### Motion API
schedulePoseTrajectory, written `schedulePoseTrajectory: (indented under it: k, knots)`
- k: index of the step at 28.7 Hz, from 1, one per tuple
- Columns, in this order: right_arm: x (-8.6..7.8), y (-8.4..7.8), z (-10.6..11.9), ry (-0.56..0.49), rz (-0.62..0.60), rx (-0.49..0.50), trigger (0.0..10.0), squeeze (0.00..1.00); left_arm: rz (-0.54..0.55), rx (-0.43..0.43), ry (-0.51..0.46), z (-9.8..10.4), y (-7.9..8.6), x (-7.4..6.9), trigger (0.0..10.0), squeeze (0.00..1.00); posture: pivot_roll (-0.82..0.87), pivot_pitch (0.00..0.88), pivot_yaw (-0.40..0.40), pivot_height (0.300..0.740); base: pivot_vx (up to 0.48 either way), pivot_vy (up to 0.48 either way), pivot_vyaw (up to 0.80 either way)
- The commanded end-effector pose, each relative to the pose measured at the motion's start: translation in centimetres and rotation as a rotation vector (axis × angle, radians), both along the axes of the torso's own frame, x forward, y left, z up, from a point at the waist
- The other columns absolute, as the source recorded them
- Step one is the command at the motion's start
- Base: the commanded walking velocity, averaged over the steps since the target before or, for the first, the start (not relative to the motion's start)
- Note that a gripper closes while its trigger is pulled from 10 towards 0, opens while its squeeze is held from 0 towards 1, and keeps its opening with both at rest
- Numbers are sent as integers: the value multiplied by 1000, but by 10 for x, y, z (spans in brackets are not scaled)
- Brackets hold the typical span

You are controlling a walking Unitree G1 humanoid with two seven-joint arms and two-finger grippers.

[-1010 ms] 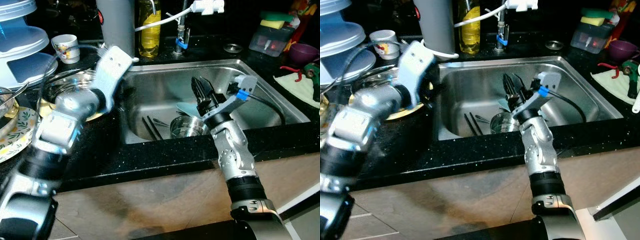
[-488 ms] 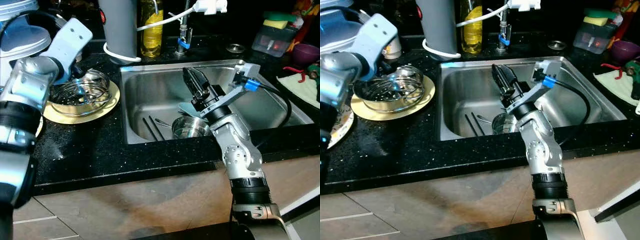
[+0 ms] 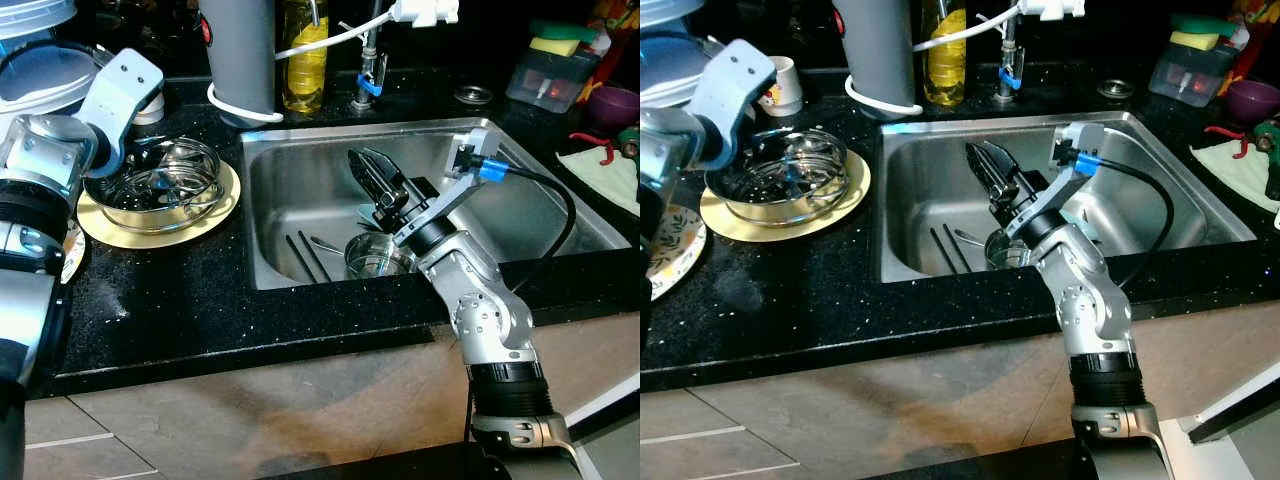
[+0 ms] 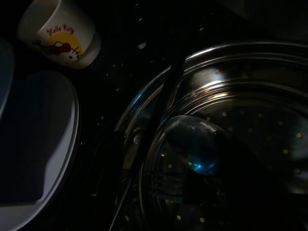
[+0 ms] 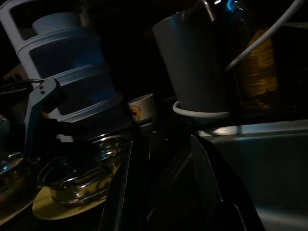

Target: Kitchen organization

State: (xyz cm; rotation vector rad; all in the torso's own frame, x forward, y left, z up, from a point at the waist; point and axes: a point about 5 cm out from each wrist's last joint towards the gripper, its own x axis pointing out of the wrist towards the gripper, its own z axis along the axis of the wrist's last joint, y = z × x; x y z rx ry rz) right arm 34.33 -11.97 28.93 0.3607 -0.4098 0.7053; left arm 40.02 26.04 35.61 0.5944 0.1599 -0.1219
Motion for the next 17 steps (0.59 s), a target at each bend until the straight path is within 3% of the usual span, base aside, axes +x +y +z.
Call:
schedulePoseTrajectory:
  k: [1,3,9,17]
  knots:
    - [-5,5,0,-2,55,-26,10000,0,-4,15,-8,6,1,-1,10000,0,-45,169,-4,740,0,0,0]
    - [-5,5,0,-2,55,-26,10000,0,-4,15,-8,6,1,-1,10000,0,-45,169,-4,740,0,0,0]
    - [-22,22,1,-92,173,-216,10000,0,29,-20,22,-5,13,-2,10000,0,-43,171,-8,740,0,0,0]
    - [-26,29,5,-153,161,-358,10000,0,54,-52,45,-18,23,-4,10000,0,-43,172,-8,740,0,0,0]
